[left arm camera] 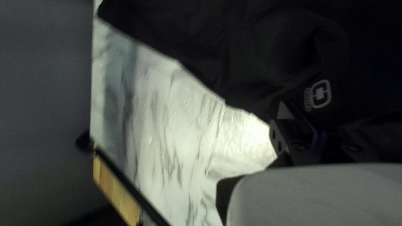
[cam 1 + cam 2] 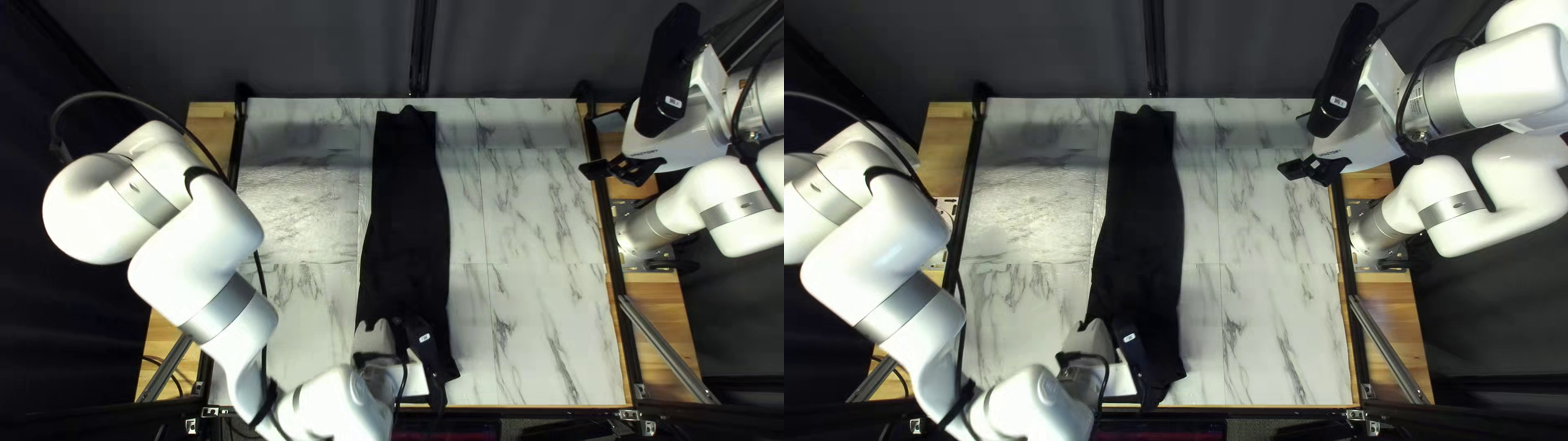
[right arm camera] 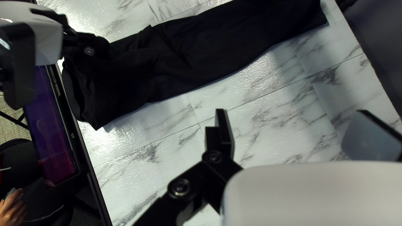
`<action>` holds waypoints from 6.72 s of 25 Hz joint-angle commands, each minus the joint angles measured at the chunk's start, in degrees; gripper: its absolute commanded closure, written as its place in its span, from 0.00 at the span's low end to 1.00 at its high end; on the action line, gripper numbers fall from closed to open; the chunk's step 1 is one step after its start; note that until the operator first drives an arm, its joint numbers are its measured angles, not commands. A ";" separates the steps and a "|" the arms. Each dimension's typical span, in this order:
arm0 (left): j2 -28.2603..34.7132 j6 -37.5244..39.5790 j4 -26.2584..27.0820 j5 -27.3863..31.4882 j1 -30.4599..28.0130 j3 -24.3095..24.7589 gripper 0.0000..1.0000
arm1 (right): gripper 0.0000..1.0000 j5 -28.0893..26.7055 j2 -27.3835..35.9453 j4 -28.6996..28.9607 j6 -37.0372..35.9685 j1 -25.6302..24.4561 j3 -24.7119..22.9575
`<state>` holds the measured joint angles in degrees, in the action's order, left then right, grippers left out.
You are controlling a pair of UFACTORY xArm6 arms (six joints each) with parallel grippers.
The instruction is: Fold t-shirt
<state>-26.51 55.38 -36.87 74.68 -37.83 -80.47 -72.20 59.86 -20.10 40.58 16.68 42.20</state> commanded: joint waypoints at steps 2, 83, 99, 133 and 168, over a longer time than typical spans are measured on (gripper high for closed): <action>0.68 -2.43 0.20 -0.96 0.71 0.17 1.00 | 0.00 0.00 0.00 0.00 0.00 0.00 0.00; 7.72 -36.50 5.90 -33.60 9.58 17.24 0.00 | 0.00 0.00 0.00 0.00 0.00 0.00 0.00; 4.41 -50.02 7.55 -36.60 11.98 16.43 0.00 | 0.00 0.00 0.00 0.00 0.00 0.00 0.00; 6.72 -55.16 10.59 -30.40 11.51 13.21 1.00 | 0.00 0.00 0.00 0.00 0.00 0.00 0.00; 14.18 -52.07 2.12 -34.81 21.17 20.67 1.00 | 0.00 0.00 0.00 0.00 0.00 0.00 0.00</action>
<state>-11.13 4.21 -33.70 42.36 -19.03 -59.30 -72.20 59.86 -20.10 40.58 16.68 42.20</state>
